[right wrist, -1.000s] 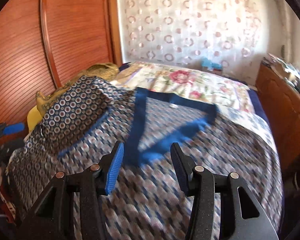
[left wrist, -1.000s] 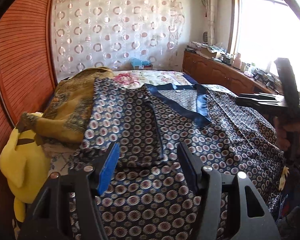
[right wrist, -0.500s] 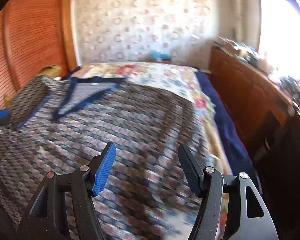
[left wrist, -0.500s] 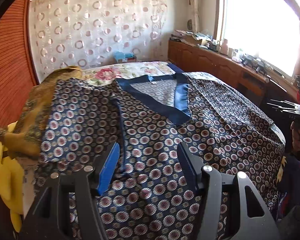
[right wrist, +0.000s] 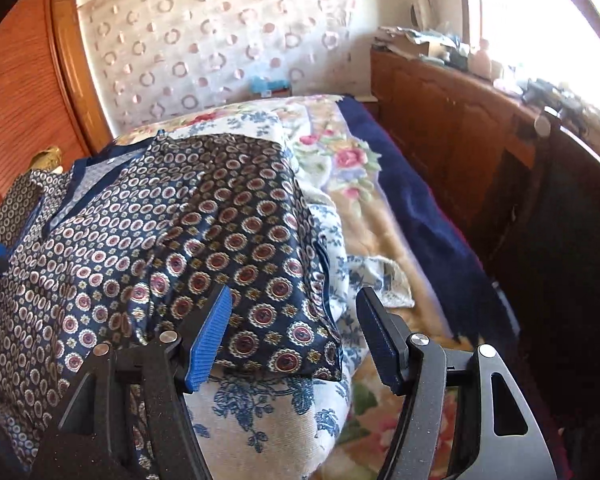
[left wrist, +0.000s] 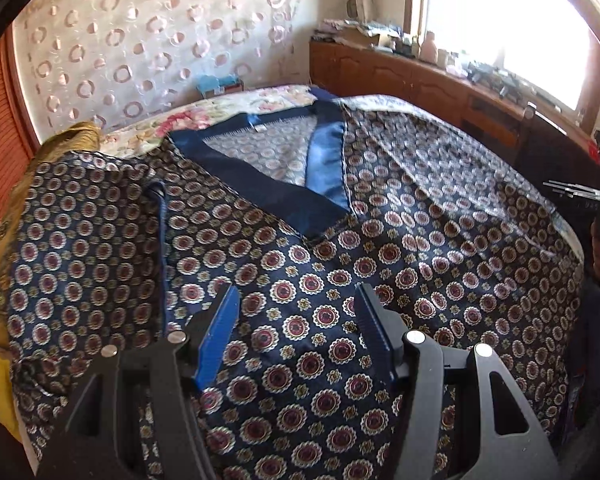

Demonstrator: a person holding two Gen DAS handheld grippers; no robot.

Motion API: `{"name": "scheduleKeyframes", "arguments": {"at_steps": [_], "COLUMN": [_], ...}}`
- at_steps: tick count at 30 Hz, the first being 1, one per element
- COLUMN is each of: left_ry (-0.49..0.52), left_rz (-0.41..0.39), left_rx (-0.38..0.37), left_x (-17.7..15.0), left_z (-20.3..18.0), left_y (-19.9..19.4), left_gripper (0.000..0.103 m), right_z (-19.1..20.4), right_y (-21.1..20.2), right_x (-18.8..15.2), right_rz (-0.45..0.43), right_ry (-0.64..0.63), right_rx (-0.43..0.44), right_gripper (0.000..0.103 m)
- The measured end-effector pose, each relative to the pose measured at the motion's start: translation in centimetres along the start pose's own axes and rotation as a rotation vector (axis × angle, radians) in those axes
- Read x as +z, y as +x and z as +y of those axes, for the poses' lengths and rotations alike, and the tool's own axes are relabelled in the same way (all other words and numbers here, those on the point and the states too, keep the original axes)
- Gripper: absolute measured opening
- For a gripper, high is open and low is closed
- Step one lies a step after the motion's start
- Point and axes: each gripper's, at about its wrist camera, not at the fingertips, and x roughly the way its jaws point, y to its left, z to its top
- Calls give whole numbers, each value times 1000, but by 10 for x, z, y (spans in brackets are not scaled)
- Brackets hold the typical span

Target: Fold small clothes

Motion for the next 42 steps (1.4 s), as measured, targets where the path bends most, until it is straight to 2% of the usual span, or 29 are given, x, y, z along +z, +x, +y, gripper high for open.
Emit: {"name": "scheduleKeyframes", "arguments": {"at_steps": [3, 5, 9, 10, 11, 13, 16, 20, 26, 28, 32, 36, 42], "left_ry": [18, 23, 39, 36, 34, 23, 10, 9, 9, 15, 14, 14, 6], "left_rz": [30, 41, 58, 49, 48, 50, 54, 56, 64, 69, 77, 85, 97], "left_rx": [2, 1, 9, 2, -1, -10, -22, -17, -18, -19, -24, -22, -17], "left_x": [1, 1, -1, -2, -3, -2, -1, 1, 3, 3, 3, 3, 2], "left_z": [-5, -7, -12, -12, -12, -10, -9, -11, -10, -11, -11, -12, -10], "left_y": [9, 13, 21, 20, 20, 21, 23, 26, 31, 32, 35, 36, 37], "left_gripper": [59, 59, 59, 59, 60, 60, 61, 64, 76, 83, 89, 95, 103], "right_z": [-4, -5, -6, -5, -5, -2, 2, 7, 27, 38, 70, 107, 143], "right_y": [6, 9, 11, 12, 11, 7, 7, 1, -17, -24, -29, -18, 15], "right_x": [0, 1, -2, -1, -1, -1, 1, 3, 20, 29, 41, 43, 28], "right_rz": [21, 34, 55, 55, 56, 52, 51, 25, -62, -95, -137, -120, -27], "right_ry": [23, 30, 36, 35, 31, 0, -45, -79, -111, -130, -186, -251, -320], "right_rx": [37, 45, 75, 90, 99, 65, 26, 26, 45, 72, 129, 185, 203], "right_gripper": [66, 61, 39, 28, 23, 13, 4, 0, 0, 0, 0, 0, 0]}}
